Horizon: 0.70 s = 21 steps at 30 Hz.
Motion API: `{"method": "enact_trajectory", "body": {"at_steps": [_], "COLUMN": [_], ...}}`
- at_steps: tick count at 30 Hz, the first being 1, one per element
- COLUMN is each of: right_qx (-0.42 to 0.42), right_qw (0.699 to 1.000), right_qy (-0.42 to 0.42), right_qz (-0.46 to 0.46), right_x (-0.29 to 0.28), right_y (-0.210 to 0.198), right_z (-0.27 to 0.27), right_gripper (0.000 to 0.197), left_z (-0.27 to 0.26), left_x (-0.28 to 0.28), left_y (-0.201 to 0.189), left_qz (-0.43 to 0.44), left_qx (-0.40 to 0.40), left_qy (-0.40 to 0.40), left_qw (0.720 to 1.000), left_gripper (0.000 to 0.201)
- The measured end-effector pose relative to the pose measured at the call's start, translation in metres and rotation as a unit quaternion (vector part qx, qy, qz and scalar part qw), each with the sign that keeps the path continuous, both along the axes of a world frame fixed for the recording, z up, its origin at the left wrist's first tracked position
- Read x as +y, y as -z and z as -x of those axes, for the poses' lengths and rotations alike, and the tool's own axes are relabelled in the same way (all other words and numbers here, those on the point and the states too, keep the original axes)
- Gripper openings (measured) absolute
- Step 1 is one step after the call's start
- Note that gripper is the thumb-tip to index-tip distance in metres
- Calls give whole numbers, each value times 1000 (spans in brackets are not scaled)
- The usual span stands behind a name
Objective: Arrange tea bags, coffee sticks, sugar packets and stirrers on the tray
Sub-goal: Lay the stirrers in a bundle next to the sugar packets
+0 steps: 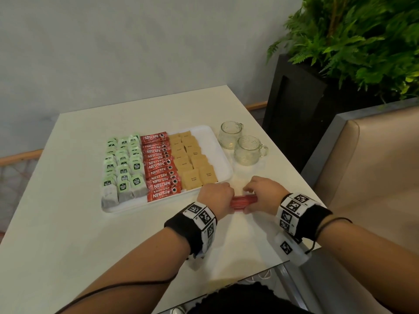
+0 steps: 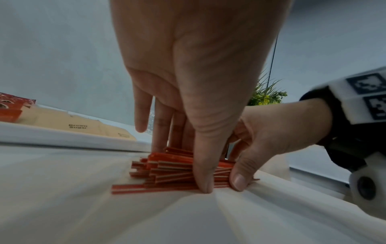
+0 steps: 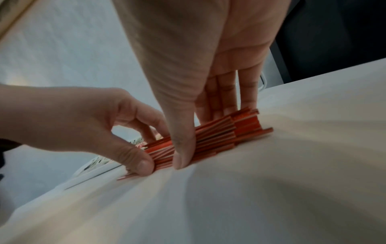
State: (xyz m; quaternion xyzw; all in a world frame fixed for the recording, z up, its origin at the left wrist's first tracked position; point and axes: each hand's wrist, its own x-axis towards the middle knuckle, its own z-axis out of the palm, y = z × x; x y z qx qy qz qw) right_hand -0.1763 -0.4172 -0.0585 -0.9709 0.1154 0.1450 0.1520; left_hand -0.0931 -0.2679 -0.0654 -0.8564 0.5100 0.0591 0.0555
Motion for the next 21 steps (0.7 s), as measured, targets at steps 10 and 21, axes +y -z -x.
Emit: {"method": "enact_trajectory", "body": {"at_steps": [10, 21], "right_qx": [-9, 2], "right_qw": [1000, 998], "right_qy": [-24, -53], "right_qz": [-6, 18], "right_x": [9, 23], "right_y": [-5, -9], "right_z": [-10, -26], "right_gripper": [32, 29], "left_z": [-8, -13], "left_x": [7, 22], "left_y": [-8, -11], "left_qz": [-46, -70], "left_qx": [-51, -80], "left_qy": [-43, -57], "left_qw": [997, 993], "left_gripper": [33, 19]}}
